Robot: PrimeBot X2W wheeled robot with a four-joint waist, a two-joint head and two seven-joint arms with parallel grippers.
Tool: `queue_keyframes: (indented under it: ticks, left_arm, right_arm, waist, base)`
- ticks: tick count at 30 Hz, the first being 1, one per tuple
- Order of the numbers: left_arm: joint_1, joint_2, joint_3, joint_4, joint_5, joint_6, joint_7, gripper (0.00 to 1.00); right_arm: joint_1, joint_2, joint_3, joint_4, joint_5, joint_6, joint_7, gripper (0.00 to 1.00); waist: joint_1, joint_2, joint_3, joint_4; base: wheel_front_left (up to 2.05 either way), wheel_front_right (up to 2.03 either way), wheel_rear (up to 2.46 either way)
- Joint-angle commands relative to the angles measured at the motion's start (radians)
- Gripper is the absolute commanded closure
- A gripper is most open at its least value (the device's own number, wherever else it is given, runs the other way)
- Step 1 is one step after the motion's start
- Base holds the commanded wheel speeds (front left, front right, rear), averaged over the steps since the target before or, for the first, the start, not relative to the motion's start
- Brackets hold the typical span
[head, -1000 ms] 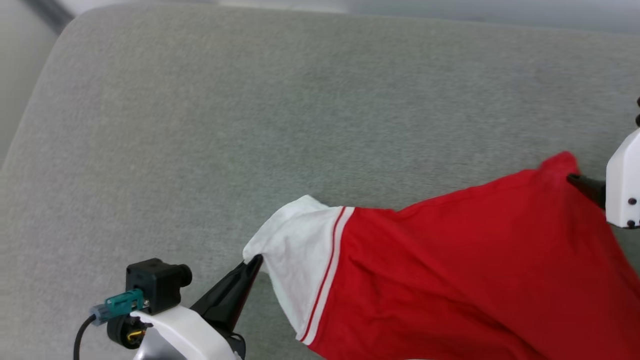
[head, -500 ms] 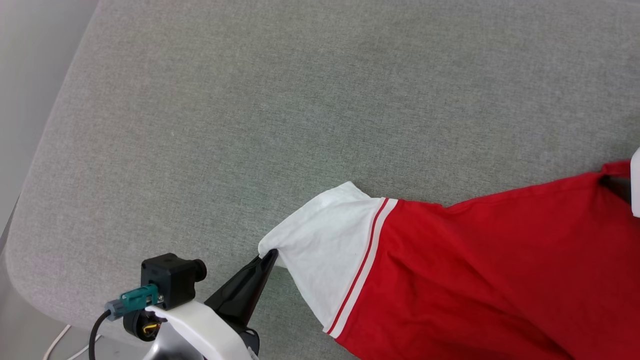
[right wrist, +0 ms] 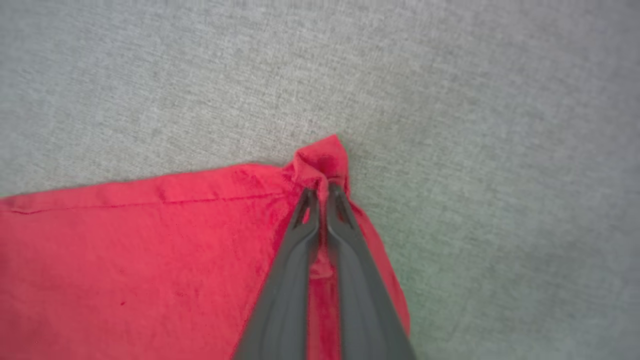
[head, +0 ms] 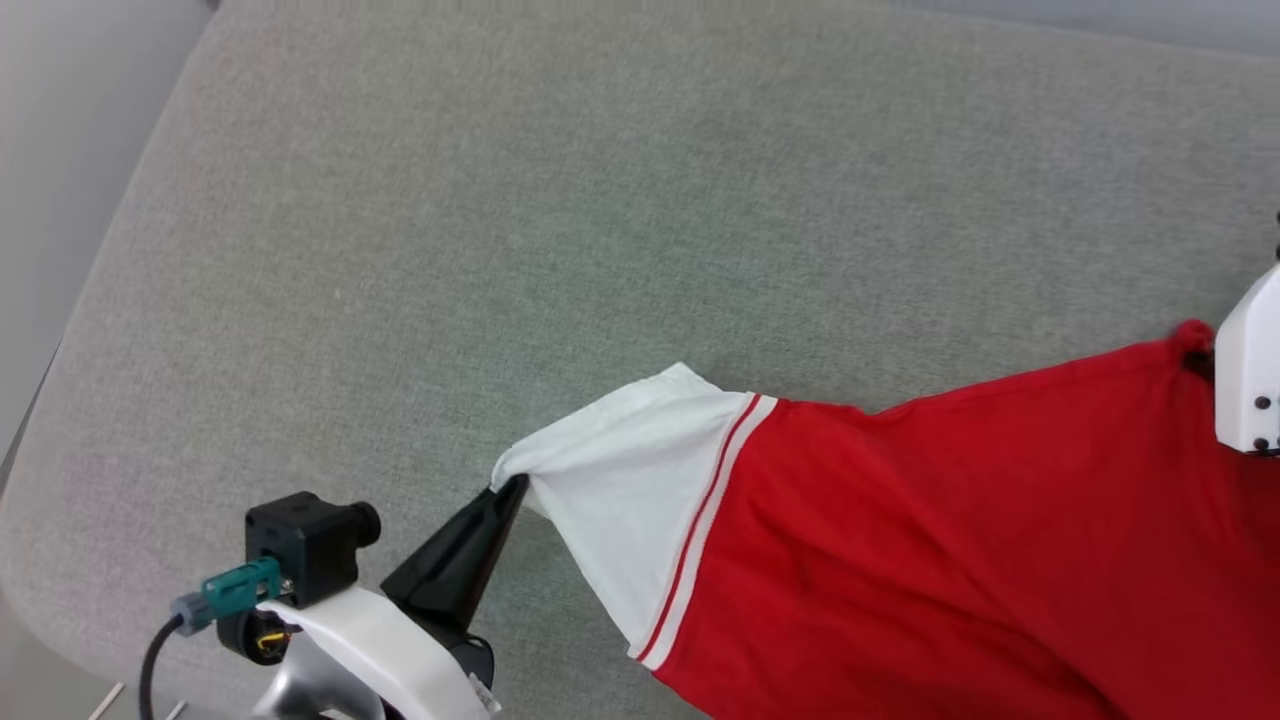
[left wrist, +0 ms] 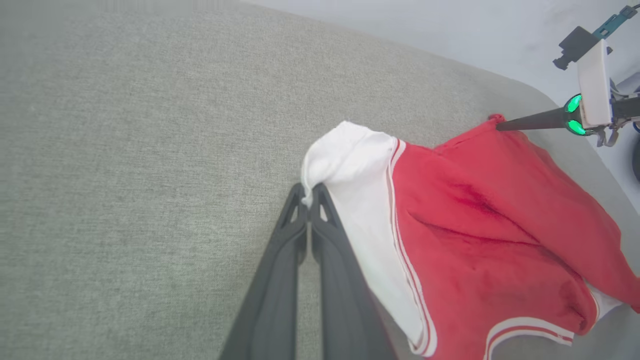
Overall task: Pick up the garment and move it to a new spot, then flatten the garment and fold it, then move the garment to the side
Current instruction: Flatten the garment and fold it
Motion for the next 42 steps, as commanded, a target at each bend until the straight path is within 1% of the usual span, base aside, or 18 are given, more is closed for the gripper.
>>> queue_keyframes:
  ticks: [1,5,12,17,23,25,27,32,38,42]
  left_arm:
    - [-0.005,0.008,0.008,-0.007,0.000,0.005,-0.009,1.00]
    - [-0.004,0.027,0.041,-0.028,0.012,0.014,-0.027,1.00]
    - [-0.031,0.070,0.123,-0.100,0.030,0.037,-0.057,1.00]
    - [-0.087,0.101,0.197,-0.167,0.029,0.050,-0.069,1.00]
    - [-0.188,0.098,0.289,-0.216,0.008,0.066,-0.106,1.00]
    - [-0.221,0.100,0.299,-0.222,-0.001,0.070,-0.101,1.00]
    - [-0.253,0.123,0.306,-0.228,0.019,0.067,-0.088,1.00]
    - [-0.336,0.146,0.337,-0.249,0.032,0.078,-0.076,1.00]
    - [-0.473,0.161,0.388,-0.260,0.033,0.098,-0.080,1.00]
    - [-0.576,0.169,0.401,-0.238,0.020,0.102,-0.066,1.00]
  right_arm:
    - [-0.008,0.001,0.006,0.001,0.012,0.000,-0.018,1.00]
    - [-0.021,0.003,0.025,-0.022,0.044,0.000,-0.094,1.00]
    - [-0.044,-0.020,0.049,-0.112,0.098,0.000,-0.206,1.00]
    - [-0.062,-0.022,0.048,-0.209,0.136,0.000,-0.243,1.00]
    - [-0.080,0.000,0.027,-0.329,0.167,0.000,-0.283,1.00]
    - [-0.083,0.005,0.025,-0.367,0.165,0.000,-0.299,1.00]
    - [-0.087,0.013,0.031,-0.400,0.164,0.000,-0.311,1.00]
    - [-0.109,0.036,0.017,-0.468,0.167,0.000,-0.340,1.00]
    - [-0.140,0.058,-0.022,-0.500,0.164,0.000,-0.365,1.00]
    - [-0.168,0.073,-0.039,-0.513,0.159,0.000,-0.385,1.00]
  waist:
    - [-0.0001,-0.0001,-0.038,-0.031]
    - [-0.0001,-0.0001,-0.103,-0.074]
    - [-0.0001,-0.0001,-0.207,-0.158]
    - [-0.0001,-0.0001,-0.262,-0.216]
    - [-0.0001,-0.0001,-0.302,-0.273]
    - [-0.0001,-0.0001,-0.308,-0.287]
    - [-0.0001,-0.0001,-0.312,-0.304]
    - [-0.0001,-0.0001,-0.295,-0.336]
    - [-0.0001,-0.0001,-0.249,-0.354]
    - [-0.0001,-0.0001,-0.207,-0.358]
  base:
    - [0.00,0.00,0.00]
    - [0.00,0.00,0.00]
    - [0.00,0.00,0.00]
    - [0.00,0.00,0.00]
    - [0.00,0.00,0.00]
    - [0.00,0.00,0.00]
    - [0.00,0.00,0.00]
    - [0.00,0.00,0.00]
    - [0.00,0.00,0.00]
    - [0.00,0.00,0.00]
